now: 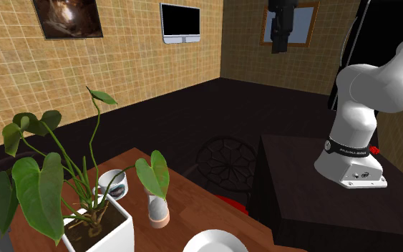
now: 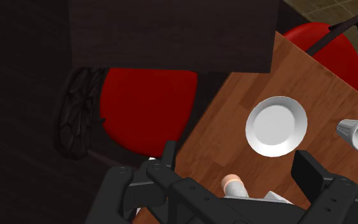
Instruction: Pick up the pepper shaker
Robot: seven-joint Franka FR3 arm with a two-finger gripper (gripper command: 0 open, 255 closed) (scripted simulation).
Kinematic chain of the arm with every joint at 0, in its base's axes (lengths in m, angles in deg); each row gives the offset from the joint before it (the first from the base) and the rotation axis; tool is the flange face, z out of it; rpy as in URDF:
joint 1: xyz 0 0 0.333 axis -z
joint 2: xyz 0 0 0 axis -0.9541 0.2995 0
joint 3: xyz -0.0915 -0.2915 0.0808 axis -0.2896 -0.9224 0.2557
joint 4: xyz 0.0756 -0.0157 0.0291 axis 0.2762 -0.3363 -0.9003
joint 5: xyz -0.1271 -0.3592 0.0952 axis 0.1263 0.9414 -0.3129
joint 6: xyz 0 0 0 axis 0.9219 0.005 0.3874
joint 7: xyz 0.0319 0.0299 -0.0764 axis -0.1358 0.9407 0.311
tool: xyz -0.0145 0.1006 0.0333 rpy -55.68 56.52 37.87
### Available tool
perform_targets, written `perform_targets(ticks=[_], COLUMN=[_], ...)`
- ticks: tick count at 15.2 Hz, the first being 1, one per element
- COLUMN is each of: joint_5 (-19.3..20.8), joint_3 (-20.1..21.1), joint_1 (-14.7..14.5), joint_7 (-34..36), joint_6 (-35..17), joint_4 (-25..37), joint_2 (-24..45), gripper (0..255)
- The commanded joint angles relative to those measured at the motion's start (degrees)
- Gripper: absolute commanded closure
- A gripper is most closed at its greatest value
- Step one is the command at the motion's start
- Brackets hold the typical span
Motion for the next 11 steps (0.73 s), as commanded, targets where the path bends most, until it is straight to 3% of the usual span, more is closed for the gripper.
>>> perform_targets(ticks=[1,11], joint_5=[0.0,-2.97], joint_3=[0.0,3.79], joint_1=[0.0,-2.29], joint_7=[0.0,0.81], joint_6=[0.0,-19.17], joint_4=[0.0,-2.5], joint_2=[0.0,15.37], gripper=[0,0])
